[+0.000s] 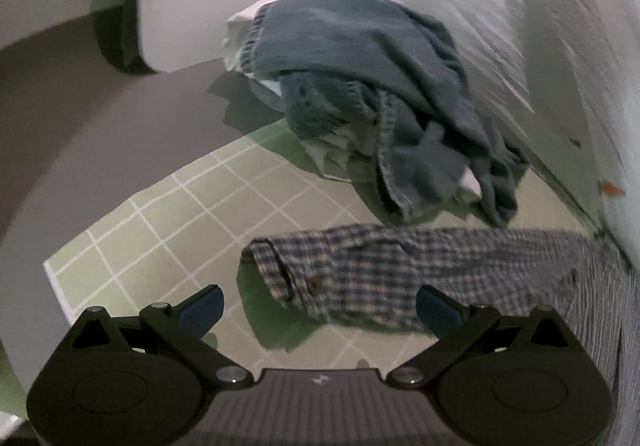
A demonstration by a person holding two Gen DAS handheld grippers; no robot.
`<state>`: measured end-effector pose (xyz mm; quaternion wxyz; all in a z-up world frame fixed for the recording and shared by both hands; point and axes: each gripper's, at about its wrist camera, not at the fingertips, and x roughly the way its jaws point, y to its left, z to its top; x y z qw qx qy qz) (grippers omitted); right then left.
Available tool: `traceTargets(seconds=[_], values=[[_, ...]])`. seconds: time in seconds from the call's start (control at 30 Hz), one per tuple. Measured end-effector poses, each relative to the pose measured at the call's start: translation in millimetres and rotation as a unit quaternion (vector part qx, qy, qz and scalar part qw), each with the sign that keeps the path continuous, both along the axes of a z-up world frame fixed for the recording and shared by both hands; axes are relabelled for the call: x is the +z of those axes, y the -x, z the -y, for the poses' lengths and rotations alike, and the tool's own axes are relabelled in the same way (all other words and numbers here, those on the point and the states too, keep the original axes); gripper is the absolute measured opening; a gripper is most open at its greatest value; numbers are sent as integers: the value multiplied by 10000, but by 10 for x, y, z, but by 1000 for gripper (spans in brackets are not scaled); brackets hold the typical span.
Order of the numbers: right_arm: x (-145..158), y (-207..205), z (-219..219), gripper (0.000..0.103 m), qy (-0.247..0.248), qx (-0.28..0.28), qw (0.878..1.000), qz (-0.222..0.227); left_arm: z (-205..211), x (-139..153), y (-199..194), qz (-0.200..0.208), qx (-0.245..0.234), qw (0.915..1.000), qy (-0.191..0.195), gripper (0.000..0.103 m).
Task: Fold clothes
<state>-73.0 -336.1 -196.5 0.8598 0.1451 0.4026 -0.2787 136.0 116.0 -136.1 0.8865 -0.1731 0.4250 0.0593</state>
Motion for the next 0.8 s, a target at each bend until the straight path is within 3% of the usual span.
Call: traceTargets(seconds=[0.23,0.37,0.43,0.5,0.53,0.6,0.7,0.8], values=[[8,-105,-49,103,-102,-171,9994,-300,-239,-109,-297,-87,660,9929,989,101],[2,-141,-59,103,-155,-319,9989,-317,-415,-238,-425,-339,1289,9769,1671,98],[7,-178,-70,103,-178,-345,9987,-335,-470,-299,-468,-490,1556,9706,1769,89],[8,-234,-82,103,-164,-314,9986,-383,-476,-346,-540,-846,1746,9693,1512,69],[11,-264,-87,103,-157,-304,9986,-394,-457,-324,-559,-815,1685,9722,1408,67],[12,-318,-85,103,-160,-296,9987,-384,-414,-275,-594,-719,1539,9780,1210,43],[11,-374,-74,103,-162,-287,9988,-362,-359,-206,-608,-560,1359,9830,1104,24],[11,-413,-57,103,-160,-279,9989,-339,-210,-51,-621,-310,998,9891,1038,22]])
